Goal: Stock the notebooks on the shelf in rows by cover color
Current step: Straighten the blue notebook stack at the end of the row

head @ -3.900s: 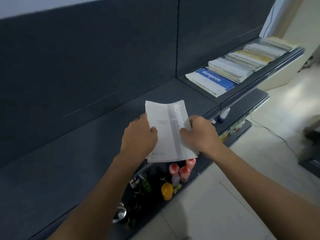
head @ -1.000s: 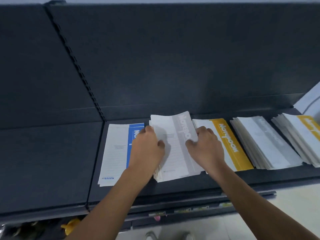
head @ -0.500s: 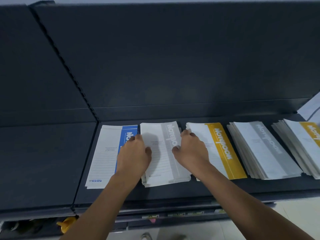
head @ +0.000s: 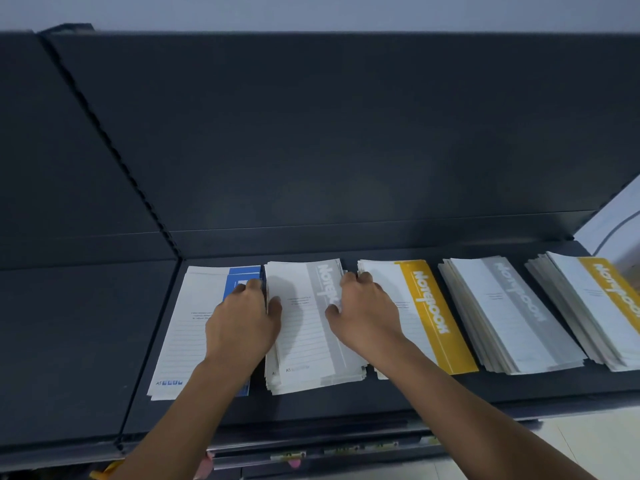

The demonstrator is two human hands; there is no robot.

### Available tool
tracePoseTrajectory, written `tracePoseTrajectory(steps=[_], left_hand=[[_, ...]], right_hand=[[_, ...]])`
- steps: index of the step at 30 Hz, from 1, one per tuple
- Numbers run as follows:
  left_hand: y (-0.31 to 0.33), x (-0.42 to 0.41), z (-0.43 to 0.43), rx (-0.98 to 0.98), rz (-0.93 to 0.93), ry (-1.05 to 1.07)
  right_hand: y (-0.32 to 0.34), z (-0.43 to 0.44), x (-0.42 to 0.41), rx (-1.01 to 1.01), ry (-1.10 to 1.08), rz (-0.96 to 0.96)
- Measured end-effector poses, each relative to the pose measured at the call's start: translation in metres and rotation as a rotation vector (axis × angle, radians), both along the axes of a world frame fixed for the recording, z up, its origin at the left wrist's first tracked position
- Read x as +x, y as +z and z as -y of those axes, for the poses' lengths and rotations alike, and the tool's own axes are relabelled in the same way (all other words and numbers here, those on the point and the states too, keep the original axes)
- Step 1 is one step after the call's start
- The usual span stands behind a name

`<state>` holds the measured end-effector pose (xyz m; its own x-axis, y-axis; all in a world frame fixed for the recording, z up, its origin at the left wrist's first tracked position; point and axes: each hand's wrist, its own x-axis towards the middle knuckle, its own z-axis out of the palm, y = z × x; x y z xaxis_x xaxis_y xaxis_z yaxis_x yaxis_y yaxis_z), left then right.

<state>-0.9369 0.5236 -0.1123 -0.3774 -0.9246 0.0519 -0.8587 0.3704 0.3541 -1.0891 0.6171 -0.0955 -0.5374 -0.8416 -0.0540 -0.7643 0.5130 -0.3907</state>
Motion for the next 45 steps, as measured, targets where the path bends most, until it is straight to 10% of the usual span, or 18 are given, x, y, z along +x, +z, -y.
tracePoseTrajectory(steps=[18, 45], left_hand=[[-0.009, 0.118, 0.091, 0.076, -0.046, 0.116], [-0.014, 0.115, 0.097, 0.682, -0.311, 0.106]], right_hand=[[0.003, 0.087, 0.108, 0.036, 0.117, 0.185], [-0.022, 0.102, 0.141, 0.081, -0.022, 0.253]])
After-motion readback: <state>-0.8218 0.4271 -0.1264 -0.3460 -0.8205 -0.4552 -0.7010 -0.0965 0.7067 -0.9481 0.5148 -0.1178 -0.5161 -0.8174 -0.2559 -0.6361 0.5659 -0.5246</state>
